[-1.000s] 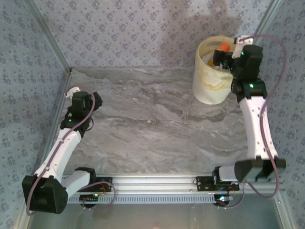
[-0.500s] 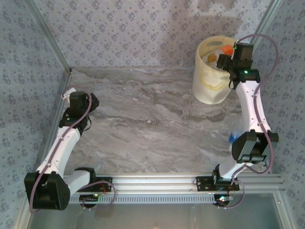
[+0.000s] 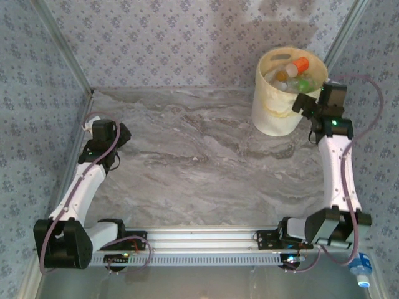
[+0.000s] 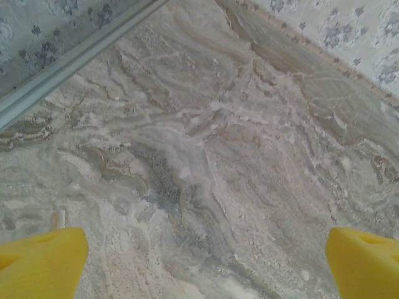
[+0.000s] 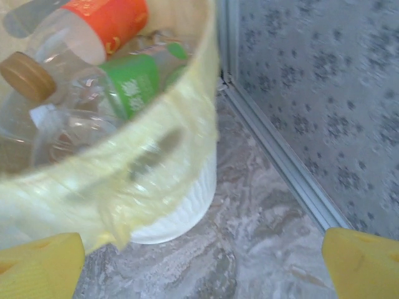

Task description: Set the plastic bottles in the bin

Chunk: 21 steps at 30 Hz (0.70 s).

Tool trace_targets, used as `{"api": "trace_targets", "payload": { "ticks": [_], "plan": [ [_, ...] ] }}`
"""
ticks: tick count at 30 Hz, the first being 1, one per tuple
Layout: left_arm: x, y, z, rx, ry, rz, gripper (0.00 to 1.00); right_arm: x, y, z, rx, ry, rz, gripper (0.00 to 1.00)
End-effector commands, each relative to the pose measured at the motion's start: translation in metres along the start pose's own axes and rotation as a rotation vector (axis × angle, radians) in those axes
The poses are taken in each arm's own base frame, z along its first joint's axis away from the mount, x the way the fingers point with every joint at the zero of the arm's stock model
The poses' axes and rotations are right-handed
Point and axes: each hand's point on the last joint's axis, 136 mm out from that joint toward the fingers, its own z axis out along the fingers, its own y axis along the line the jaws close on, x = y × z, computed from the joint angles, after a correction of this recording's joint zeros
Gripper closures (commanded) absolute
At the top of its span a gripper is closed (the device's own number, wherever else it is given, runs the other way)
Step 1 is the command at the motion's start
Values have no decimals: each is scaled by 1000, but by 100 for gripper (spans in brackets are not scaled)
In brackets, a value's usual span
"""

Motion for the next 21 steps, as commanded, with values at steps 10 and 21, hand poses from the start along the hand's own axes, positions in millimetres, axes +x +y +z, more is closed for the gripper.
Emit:
{"api": "trace_targets", "payload": {
  "ticks": [10,21],
  "plan": [
    [-12,-1,7,-10,-34,35,2,66,-41,-4,45,-7,154,0],
    [33,31,66,-16,-165,407,2,177,7,60,-85,-89,-208,0]
  ]
}}
